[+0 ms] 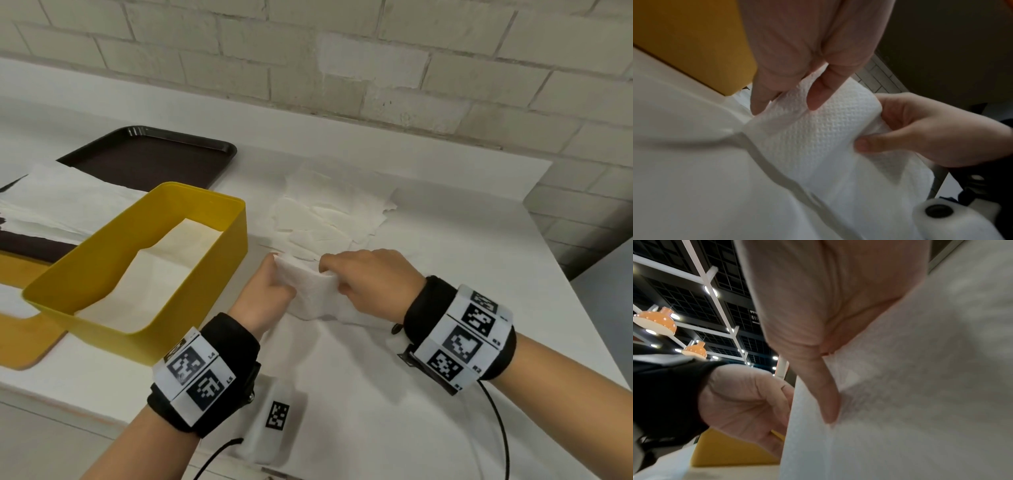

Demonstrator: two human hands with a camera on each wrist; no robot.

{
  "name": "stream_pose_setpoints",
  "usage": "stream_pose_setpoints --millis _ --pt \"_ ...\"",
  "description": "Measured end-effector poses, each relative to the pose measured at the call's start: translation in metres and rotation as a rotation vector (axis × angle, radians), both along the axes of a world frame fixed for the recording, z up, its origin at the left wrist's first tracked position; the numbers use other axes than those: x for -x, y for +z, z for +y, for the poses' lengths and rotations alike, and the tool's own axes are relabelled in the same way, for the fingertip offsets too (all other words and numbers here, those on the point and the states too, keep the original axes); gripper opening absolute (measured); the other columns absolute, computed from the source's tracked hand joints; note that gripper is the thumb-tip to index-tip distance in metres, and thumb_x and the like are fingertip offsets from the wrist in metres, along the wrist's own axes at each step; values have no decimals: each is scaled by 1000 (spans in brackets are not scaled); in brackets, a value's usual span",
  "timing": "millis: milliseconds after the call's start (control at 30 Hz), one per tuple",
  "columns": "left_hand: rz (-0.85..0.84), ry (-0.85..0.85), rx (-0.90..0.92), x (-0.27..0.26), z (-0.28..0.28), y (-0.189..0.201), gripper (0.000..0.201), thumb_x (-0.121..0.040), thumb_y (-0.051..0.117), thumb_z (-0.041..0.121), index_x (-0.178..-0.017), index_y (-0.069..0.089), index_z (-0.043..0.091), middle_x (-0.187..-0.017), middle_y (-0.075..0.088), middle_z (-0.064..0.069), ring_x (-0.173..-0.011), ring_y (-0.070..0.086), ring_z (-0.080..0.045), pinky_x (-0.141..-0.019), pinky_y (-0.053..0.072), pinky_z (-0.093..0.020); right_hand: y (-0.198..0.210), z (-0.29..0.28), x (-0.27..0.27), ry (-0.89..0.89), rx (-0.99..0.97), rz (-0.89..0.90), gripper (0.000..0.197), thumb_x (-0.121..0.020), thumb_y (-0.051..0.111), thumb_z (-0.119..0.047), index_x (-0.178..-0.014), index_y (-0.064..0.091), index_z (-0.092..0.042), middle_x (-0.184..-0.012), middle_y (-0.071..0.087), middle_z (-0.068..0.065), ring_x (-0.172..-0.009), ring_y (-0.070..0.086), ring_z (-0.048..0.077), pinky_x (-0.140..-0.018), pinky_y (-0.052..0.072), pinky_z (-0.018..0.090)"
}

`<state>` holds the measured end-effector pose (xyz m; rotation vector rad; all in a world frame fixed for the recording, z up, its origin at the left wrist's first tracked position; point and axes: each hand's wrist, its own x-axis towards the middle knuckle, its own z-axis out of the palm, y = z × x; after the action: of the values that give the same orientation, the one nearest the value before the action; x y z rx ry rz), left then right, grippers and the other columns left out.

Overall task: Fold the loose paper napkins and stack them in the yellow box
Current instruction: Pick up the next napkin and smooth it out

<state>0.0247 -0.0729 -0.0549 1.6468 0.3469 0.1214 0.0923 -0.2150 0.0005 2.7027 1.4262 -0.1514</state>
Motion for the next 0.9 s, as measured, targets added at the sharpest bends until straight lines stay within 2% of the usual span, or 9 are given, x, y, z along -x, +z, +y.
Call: stream_pose_setpoints --millis 100,200,333,500,567,667,767,833,900 --pt "-38 71 0 0 3 0 39 -85 48 -13 -115 41 12 -99 55 3 -92 53 -7 -70 46 -12 9 -3 -1 -3 -68 6 36 -92 46 -15 -125 38 -25 -118 56 -5 -100 55 22 -69 35 29" --pt "6 78 -5 -2 6 -3 40 -84 50 -9 -115 39 14 -99 53 0 -92 52 -11 -74 47 -20 8 -4 1 -5 -44 15 38 -92 50 -23 -127 36 -23 -120 54 -3 -100 55 22 -72 37 30" --pt "57 6 -38 -2 -2 2 40 -82 51 0 -121 47 9 -115 60 -8 -109 56 -20 -95 47 -40 -8 0 0 -8 4 9 34 -92 41 -8 -124 38 -20 -113 57 1 -95 57 25 -64 33 29" --pt "19 96 -44 -4 0 2 37 -87 49 -8 -114 39 15 -99 54 5 -91 53 -5 -76 46 -18 5 -5 -1 -8 -89 16 32 -92 44 -12 -122 38 -20 -114 55 0 -100 54 24 -69 40 32" --pt "46 76 -60 -5 1 -1 37 -87 51 -5 -117 39 14 -102 55 1 -94 55 -10 -78 48 -22 7 -6 0 -9 -95 19 33 -93 47 -19 -125 36 -20 -116 54 -1 -103 52 23 -73 41 32" --pt "103 0 -97 -5 -3 0 36 -88 48 -4 -120 40 10 -111 56 -6 -103 55 -18 -90 49 -34 -2 -3 -1 -17 8 -5 35 -93 42 -11 -127 33 -18 -112 56 3 -94 56 26 -62 34 29" --pt "79 4 -112 -4 -4 1 33 -89 44 -7 -115 38 14 -101 53 4 -89 51 -1 -70 46 -11 -4 -2 -4 -17 -7 -18 39 -90 39 -3 -125 33 -20 -109 56 2 -88 57 26 -53 26 28" --pt "55 38 -103 -5 -2 2 36 -89 46 -8 -115 36 15 -96 51 5 -84 50 -1 -62 46 -7 1 -4 -5 -13 -34 -21 40 -89 41 -4 -124 34 -20 -110 56 0 -91 56 26 -57 31 29" --pt "77 63 -95 -7 2 0 36 -88 48 -7 -114 36 15 -94 51 5 -86 52 -7 -65 47 -10 4 -5 -5 3 -22 -9 40 -90 45 -9 -126 33 -20 -114 54 0 -95 55 25 -64 37 30"
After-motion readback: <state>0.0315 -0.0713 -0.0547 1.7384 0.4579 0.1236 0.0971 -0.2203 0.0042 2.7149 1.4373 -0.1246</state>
